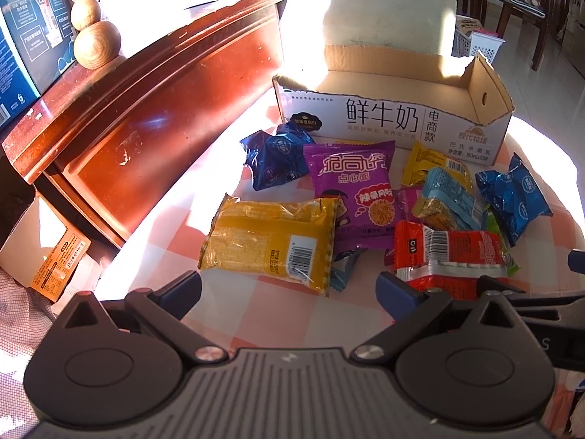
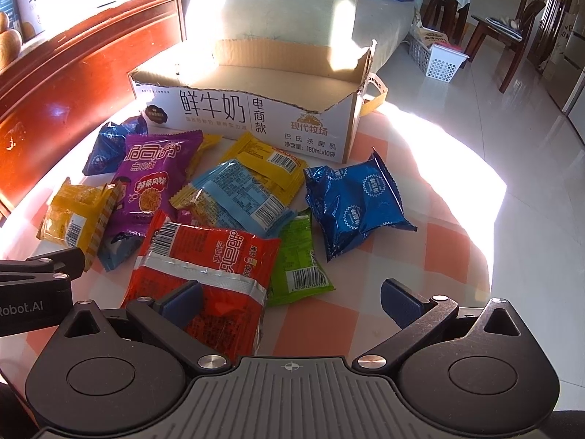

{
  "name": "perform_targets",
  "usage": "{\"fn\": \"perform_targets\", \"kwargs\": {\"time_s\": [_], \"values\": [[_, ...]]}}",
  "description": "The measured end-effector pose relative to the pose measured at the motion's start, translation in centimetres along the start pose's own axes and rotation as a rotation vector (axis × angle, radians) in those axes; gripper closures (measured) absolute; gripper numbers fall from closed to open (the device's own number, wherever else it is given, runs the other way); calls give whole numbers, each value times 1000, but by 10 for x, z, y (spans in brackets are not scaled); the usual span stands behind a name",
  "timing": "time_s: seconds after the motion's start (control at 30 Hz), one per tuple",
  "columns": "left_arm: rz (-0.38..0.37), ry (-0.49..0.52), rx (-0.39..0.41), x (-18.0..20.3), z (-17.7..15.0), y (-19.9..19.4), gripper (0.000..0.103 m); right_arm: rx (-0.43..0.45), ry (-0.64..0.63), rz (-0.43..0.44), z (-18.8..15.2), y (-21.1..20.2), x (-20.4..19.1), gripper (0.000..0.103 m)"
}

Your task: Organize snacks

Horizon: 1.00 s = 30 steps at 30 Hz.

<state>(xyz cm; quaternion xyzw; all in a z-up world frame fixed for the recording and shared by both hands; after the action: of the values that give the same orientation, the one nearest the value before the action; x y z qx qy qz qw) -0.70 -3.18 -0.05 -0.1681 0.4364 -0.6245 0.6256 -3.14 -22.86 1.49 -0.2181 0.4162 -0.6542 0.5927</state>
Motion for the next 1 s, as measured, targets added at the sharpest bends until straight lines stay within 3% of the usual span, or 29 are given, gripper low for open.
{"fn": "perform_targets", "kwargs": {"time_s": [0.37,0.6,0.83,1.0], "values": [[-26,-2,-3,6,-1,0,2,-4,-1,9,-2,-2,6,0],[-39,-7,10,7,1,-1,2,6,25,76,-2,-8,13,0],[-69,-41,22,6,5,-3,2,46,119,137,1,-18,37,0],[-128,-29,44,17,6,-9,2,57,176,127,0,-21,59,0]]}}
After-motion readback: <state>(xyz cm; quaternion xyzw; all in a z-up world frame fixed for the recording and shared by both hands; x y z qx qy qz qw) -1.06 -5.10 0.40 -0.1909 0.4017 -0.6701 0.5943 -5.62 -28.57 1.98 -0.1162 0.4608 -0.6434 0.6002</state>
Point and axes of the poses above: each gripper's, at about its wrist camera, not at the fingertips, and y roughly the way its jaws point, x to its right, z to its top, the point moved 8 cm from there along y, roughly the way its jaws point, and after that the axes turned 15 degrees about z, right-handed, at the moved point
